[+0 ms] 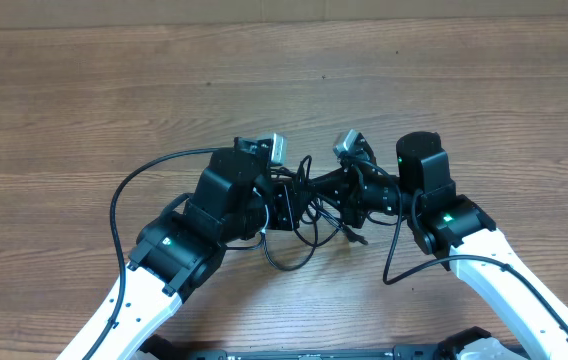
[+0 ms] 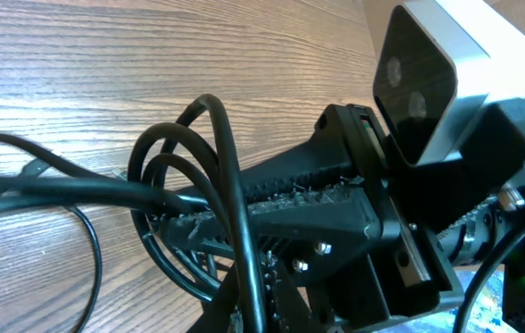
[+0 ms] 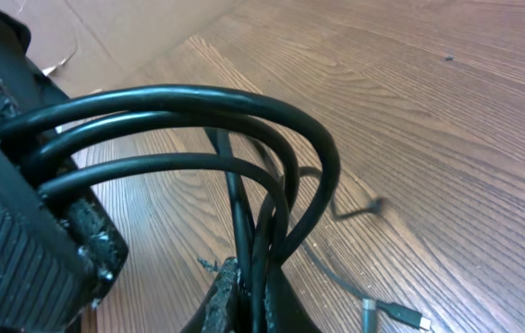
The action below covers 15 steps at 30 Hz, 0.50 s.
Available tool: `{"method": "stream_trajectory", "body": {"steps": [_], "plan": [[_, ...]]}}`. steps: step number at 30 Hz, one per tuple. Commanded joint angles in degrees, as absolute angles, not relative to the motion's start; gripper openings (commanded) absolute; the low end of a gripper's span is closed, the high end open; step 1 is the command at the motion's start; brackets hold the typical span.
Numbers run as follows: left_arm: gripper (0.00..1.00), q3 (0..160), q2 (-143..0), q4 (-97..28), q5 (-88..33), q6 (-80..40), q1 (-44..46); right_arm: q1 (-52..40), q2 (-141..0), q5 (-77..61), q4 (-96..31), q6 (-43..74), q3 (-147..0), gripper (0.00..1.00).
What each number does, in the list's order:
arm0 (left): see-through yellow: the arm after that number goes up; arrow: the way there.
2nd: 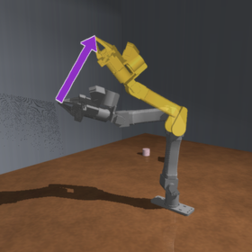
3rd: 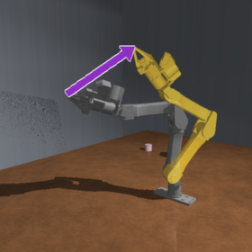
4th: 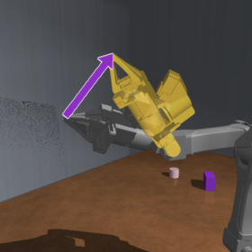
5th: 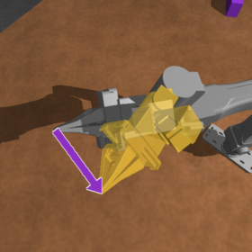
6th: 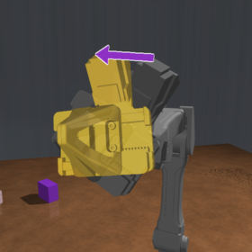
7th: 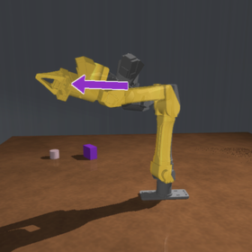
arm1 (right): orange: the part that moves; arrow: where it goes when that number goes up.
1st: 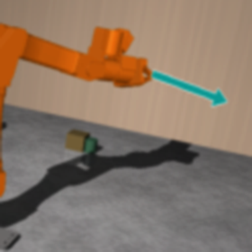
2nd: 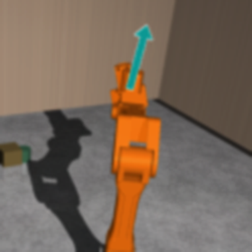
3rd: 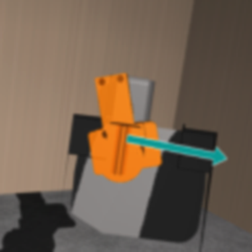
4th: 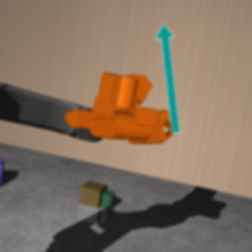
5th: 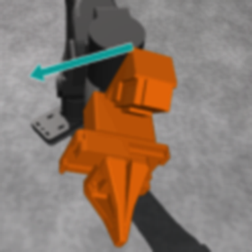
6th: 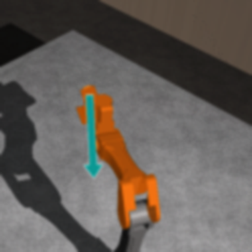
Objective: Untangle cables
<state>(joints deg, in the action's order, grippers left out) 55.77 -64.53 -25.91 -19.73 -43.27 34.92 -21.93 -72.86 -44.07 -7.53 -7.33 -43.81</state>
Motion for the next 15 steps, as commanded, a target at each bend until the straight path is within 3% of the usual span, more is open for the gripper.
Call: {"method": "stream_trajectory", "body": {"steps": [1, 15], "plan": [[0.04, 56.8, -63.9, -24.9, -18.4, -42.2, 35.4, -22.2, -73.4, -43.1, -7.7, -7.7, -44.6, 0.04], [0.05, 56.8, -66.3, -28.2, -8.8, -43.8, 35.3, -21.9, -73.2, -48.2, -7.4, -1.5, -44.6, 0.04]]}}
